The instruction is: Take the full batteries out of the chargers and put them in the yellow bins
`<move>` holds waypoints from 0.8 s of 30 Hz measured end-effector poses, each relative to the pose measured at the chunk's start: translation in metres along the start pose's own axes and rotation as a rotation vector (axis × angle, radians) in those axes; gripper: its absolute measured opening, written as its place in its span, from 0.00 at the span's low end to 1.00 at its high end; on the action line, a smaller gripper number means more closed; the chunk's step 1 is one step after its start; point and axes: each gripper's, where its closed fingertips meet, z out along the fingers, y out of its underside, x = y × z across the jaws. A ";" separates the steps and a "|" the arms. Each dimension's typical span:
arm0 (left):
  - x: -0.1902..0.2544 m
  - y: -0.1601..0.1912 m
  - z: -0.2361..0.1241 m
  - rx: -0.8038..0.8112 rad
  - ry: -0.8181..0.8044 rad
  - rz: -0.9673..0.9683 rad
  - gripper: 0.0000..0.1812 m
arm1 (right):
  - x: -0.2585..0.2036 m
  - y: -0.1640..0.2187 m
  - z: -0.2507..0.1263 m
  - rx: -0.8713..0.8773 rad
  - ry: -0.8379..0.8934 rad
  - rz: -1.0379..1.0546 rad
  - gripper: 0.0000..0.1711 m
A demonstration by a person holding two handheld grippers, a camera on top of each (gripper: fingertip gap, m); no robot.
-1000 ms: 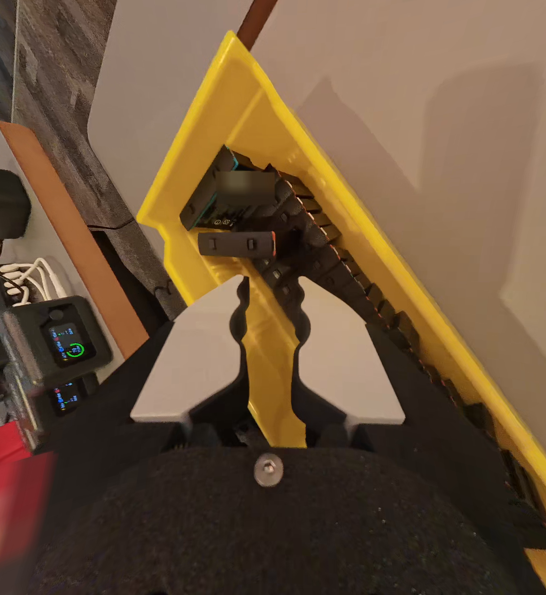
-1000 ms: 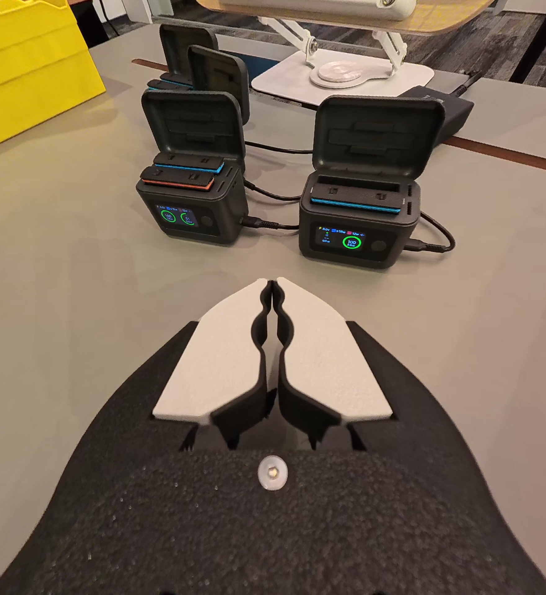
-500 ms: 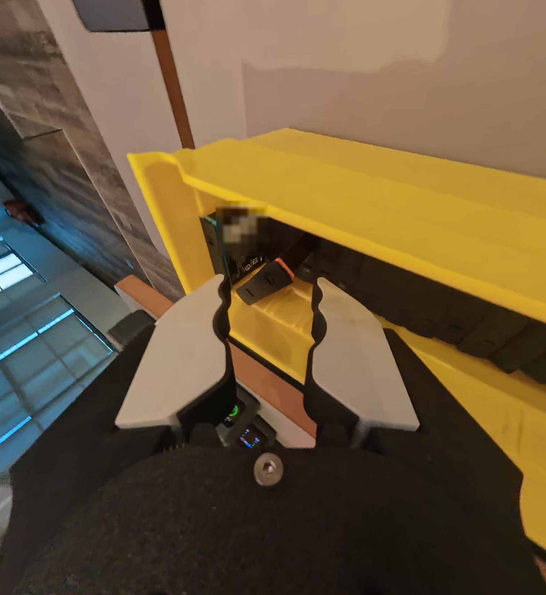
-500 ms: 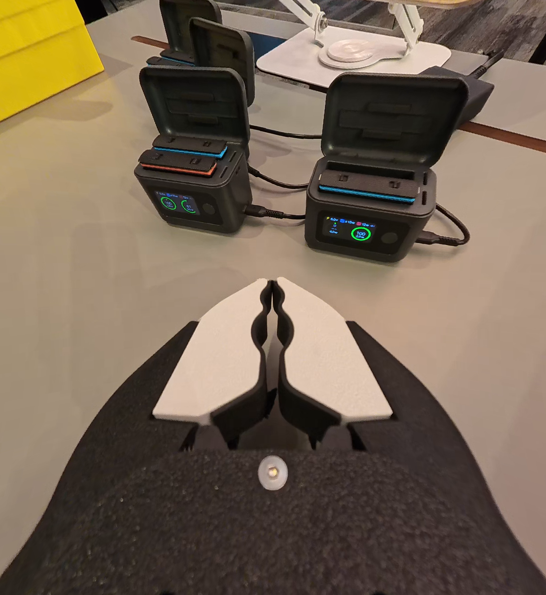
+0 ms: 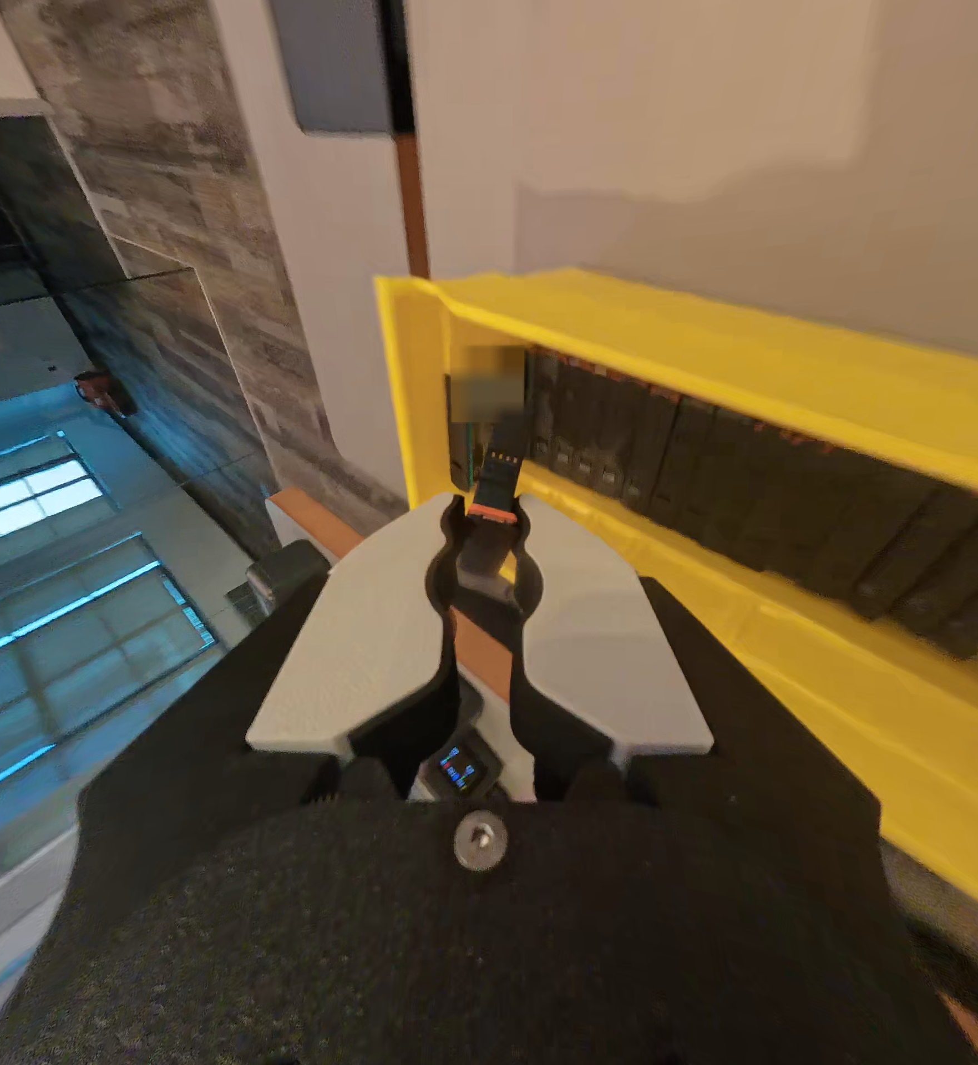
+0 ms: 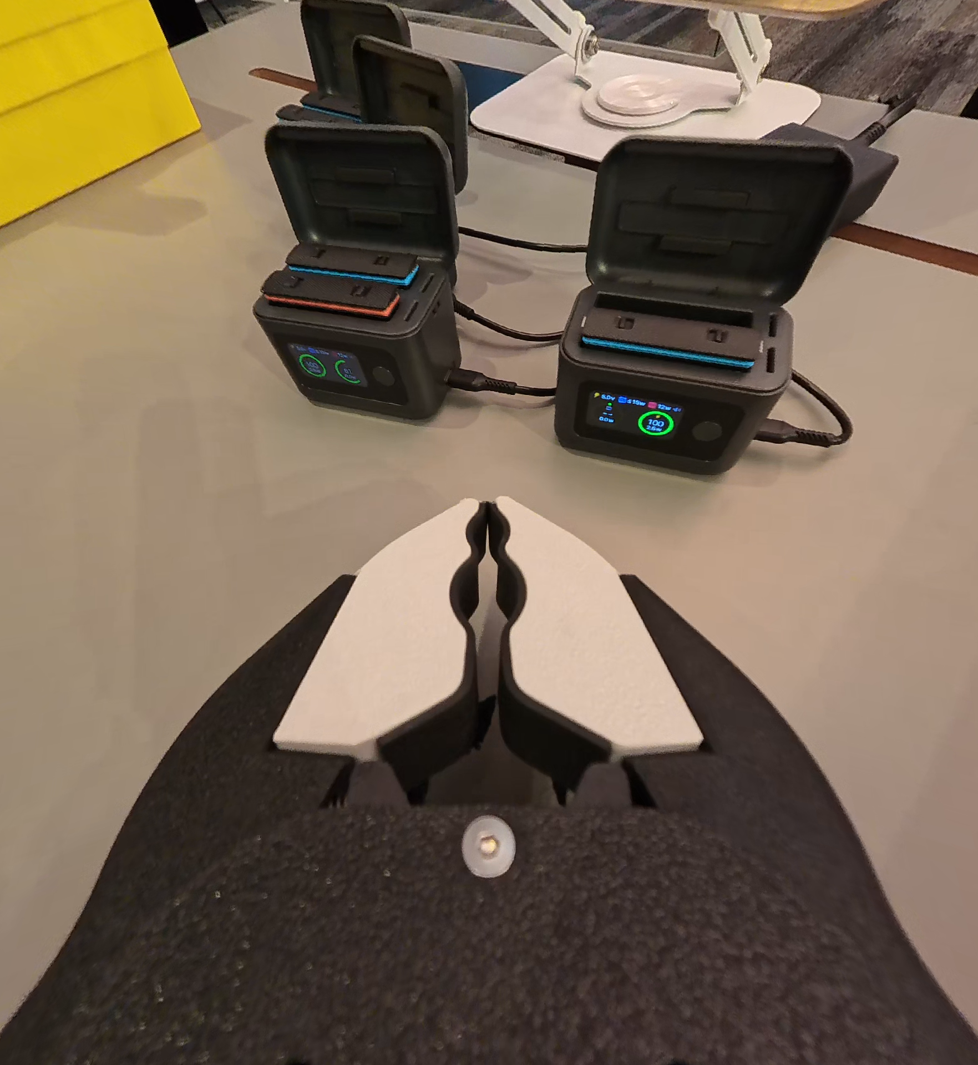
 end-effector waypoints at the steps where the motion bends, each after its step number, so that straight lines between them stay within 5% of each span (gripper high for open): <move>1: -0.003 -0.010 -0.012 0.062 -0.004 -0.059 0.08 | -0.001 -0.001 0.000 0.006 -0.005 -0.002 0.00; 6: 0.002 -0.094 -0.076 0.441 0.061 -0.261 0.08 | -0.015 -0.019 -0.009 0.104 -0.059 -0.054 0.02; 16: 0.084 -0.281 -0.172 1.006 0.260 -0.220 0.08 | -0.066 -0.053 -0.032 0.279 -0.190 -0.263 0.11; 24: 0.128 -0.363 -0.208 1.321 0.362 -0.256 0.08 | -0.102 -0.053 -0.038 0.326 -0.233 -0.452 0.23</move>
